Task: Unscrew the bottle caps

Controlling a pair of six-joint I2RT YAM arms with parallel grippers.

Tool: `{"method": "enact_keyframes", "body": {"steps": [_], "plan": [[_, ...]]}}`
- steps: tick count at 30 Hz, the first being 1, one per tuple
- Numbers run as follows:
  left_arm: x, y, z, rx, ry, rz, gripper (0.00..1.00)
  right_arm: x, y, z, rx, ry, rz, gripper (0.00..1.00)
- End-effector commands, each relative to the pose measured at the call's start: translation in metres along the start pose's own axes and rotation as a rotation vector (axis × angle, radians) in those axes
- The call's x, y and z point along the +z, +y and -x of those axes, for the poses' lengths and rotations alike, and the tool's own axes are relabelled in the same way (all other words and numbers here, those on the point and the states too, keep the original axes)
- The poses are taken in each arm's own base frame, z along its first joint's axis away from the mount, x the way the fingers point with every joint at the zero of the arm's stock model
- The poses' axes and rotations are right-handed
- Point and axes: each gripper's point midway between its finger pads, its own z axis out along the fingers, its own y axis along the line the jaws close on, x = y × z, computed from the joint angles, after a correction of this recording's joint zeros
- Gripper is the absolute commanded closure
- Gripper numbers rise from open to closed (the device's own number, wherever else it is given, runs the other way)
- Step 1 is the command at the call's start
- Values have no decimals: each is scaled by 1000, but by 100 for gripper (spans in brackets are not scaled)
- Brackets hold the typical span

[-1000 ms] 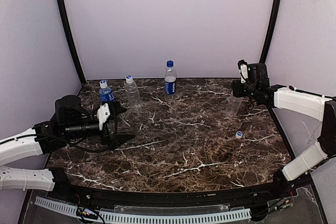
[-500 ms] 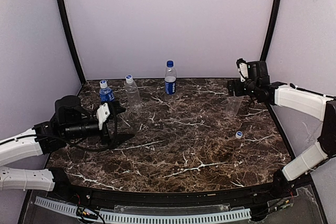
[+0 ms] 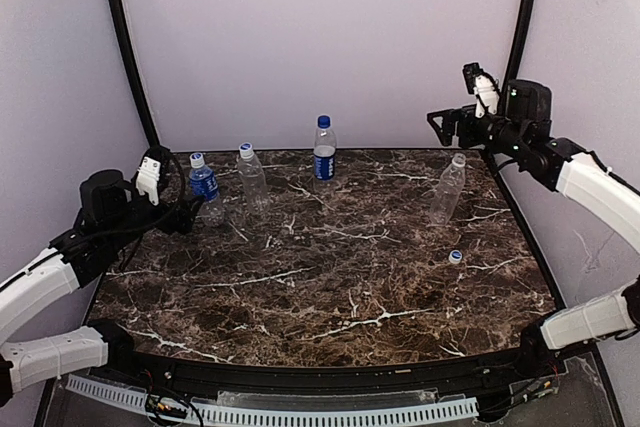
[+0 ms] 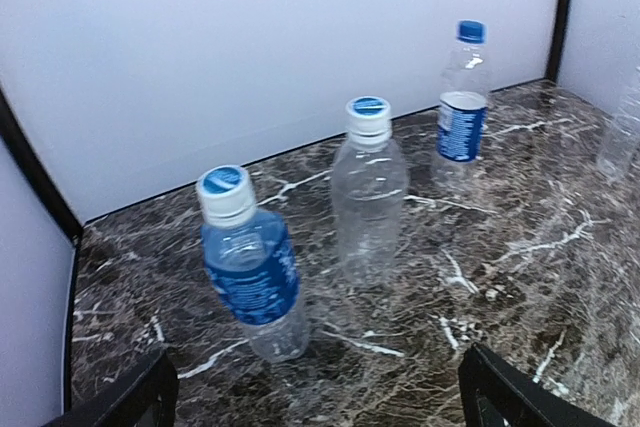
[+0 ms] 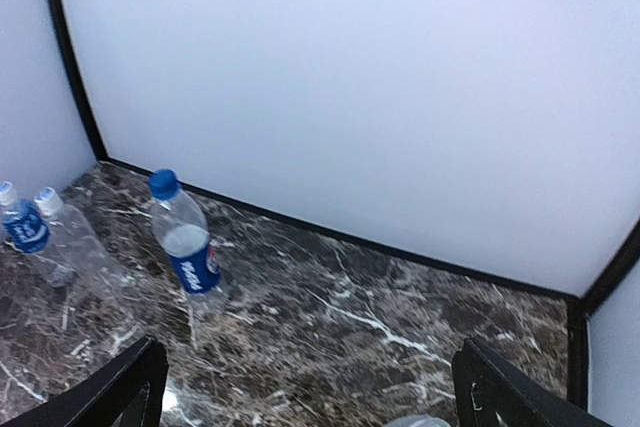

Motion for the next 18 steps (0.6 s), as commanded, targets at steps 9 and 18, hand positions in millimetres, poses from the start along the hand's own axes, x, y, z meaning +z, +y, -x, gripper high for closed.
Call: {"method": "enact_keyframes", "body": {"steps": [9,18], "plan": [[27,73,-37,-127,171,67,1,-13,56,35,-7,-131,308,1],[71,74,5,-67,72,-99,2,-18,58,24,-48,-105,307,1]]}}
